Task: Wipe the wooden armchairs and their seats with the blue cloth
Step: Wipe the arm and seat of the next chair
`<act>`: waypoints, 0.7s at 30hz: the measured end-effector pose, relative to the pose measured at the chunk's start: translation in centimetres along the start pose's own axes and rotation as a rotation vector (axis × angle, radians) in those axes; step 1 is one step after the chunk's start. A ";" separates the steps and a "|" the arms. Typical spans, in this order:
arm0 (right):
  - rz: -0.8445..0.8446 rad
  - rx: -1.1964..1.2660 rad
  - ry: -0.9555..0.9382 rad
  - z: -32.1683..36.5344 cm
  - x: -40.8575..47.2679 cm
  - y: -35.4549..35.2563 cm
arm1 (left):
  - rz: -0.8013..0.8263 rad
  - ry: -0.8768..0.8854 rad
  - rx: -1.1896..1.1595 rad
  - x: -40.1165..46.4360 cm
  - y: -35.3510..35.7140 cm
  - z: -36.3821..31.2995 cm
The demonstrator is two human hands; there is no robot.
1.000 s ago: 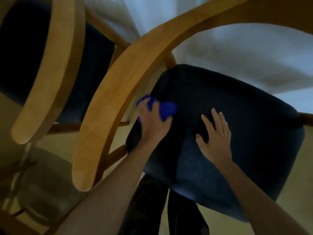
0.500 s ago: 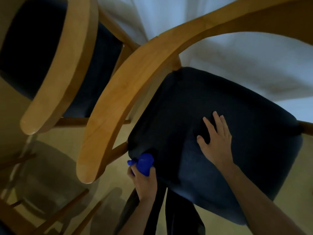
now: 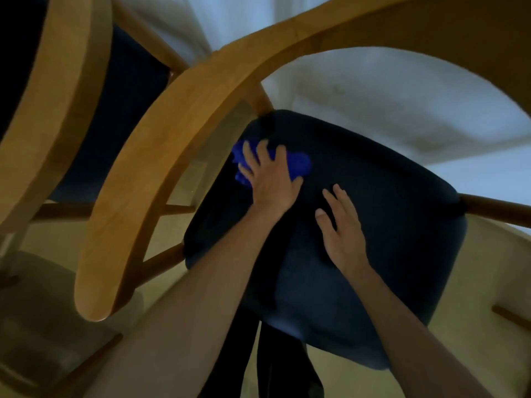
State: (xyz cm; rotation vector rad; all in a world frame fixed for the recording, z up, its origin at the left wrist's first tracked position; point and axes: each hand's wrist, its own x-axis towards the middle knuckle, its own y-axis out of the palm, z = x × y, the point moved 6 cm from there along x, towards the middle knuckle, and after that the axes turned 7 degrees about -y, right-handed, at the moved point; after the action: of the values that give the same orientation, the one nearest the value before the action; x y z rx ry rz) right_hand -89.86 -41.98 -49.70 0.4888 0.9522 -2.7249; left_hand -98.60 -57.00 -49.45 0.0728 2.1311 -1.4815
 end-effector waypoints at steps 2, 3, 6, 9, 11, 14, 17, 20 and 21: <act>-0.110 0.145 0.068 -0.5 -0.2 -1.3 | 0.069 0.215 0.107 0.3 0.9 -3.5; -0.184 0.217 0.100 -1.0 -0.3 -2.0 | 0.096 0.310 0.159 -1.1 2.0 -4.6; -0.373 0.340 0.192 -2.5 -1.6 -4.5 | 0.149 0.518 0.270 -10.2 7.3 -4.5; -0.374 0.212 0.141 -3.2 -4.0 -5.3 | 0.354 0.656 0.375 -19.4 11.2 -1.8; -0.273 0.124 0.096 -3.3 -6.1 -4.0 | 0.413 0.687 0.314 -21.1 11.0 -1.5; -0.147 -0.026 0.059 -2.4 -9.4 -1.1 | 0.413 0.709 0.157 -18.4 6.9 -1.0; -0.146 -0.313 0.130 -1.4 -11.0 2.2 | 0.243 0.401 0.161 -11.6 2.5 4.4; -0.171 -0.471 0.282 -0.7 -10.9 5.2 | 0.323 0.114 0.272 -8.2 1.1 9.4; -0.187 -0.469 0.340 -0.5 -10.7 6.2 | 0.364 0.115 0.288 -8.0 1.2 9.7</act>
State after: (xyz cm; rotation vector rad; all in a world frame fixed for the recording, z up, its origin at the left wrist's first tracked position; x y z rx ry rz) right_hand -77.98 -45.45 -49.50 0.8123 1.7439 -2.4817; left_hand -87.52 -63.09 -49.27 0.6298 1.8475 -1.5743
